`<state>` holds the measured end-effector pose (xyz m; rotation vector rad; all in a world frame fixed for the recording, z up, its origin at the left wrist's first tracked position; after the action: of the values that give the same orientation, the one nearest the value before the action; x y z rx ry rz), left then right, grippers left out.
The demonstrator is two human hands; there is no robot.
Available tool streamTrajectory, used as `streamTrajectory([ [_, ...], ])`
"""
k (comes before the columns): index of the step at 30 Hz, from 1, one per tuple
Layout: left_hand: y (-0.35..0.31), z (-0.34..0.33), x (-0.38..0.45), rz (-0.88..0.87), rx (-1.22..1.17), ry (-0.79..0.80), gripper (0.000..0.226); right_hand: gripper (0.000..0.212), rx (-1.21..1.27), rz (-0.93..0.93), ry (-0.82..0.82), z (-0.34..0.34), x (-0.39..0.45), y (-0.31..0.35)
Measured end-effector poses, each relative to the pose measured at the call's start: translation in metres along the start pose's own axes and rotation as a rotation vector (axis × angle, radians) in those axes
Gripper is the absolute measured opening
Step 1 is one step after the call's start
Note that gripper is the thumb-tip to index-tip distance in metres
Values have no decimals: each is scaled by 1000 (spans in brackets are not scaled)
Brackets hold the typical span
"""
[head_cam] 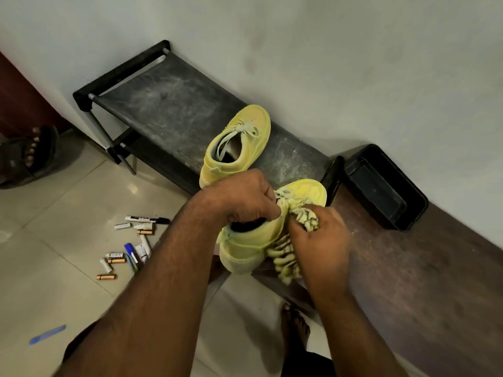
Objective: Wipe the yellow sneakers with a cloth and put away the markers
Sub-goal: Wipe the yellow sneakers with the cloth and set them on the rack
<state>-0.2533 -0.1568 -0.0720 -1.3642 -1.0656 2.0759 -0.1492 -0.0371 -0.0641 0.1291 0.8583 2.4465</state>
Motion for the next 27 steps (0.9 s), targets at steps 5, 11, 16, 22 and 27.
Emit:
streamTrajectory([
  [5,0,-6,2,5,40,45,11,10,306,-192,7,-3,0,-19],
  [11,-1,-6,5,4,13,19,11,14,406,-245,45,0,3,-19],
  [16,2,-5,3,29,56,34,7,15,493,-338,42,7,7,-33],
  [22,1,-8,5,32,37,27,7,14,535,-296,170,-4,-4,-16],
  [27,4,-2,3,34,45,26,7,9,974,-471,284,4,-8,-23],
])
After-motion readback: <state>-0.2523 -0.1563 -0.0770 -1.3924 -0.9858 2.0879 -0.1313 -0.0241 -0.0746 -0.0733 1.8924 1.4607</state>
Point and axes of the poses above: each hand's wrist, its own x-axis towards the middle knuckle, its own z-axis out of the back of the hand, y = z × x, the point moved 7 cm from there along x, towards the middle knuckle, and after that the axes turned 10 degrees about y, right-handed, at the moved point
